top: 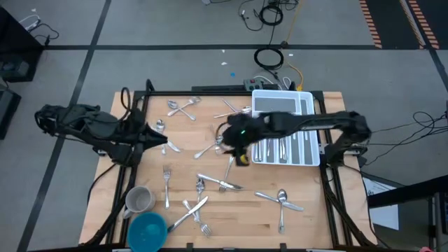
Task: Sort silverware
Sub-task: Put the table knife into the silverware tray
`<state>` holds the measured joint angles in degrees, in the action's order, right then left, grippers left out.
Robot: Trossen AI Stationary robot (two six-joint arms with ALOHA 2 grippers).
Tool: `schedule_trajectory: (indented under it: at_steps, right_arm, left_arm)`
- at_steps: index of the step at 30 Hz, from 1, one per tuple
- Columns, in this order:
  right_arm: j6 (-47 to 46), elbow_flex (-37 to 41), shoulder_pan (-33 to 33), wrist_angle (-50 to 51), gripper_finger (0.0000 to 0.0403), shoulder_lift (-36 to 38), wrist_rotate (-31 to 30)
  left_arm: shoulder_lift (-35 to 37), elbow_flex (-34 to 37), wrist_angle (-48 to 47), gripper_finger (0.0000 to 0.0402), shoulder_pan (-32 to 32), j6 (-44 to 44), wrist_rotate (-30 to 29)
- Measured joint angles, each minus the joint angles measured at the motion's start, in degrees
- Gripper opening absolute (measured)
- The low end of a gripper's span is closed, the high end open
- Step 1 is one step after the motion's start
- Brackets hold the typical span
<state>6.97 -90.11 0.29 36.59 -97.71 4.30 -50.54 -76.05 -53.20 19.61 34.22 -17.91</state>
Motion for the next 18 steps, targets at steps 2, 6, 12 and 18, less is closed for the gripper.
schedule_trajectory:
  at_steps: [2, 6, 12, 18]
  right_arm:
    - [-2.9, 0.0, 1.5, -2.5, 0.0209, -3.5, -0.7]
    - [-7.1, 0.0, 4.1, -3.0, 0.0232, -9.4, -3.9]
    - [-10.4, 0.0, 5.1, 4.8, 0.0257, -12.6, -9.2]
    - [-10.4, 0.0, 5.8, 7.0, 0.0258, -12.7, -8.3]
  left_arm:
    - [0.6, 0.0, -2.0, 0.0056, 1.0, 0.0, -0.1]
    - [1.4, 0.0, -3.9, 0.0056, 2.1, 0.0, -0.2]
    - [1.9, 0.0, -5.5, 0.0056, 3.5, 0.0, -0.2]
    - [1.9, 0.4, -7.2, 0.0056, 3.8, -0.4, -0.8]
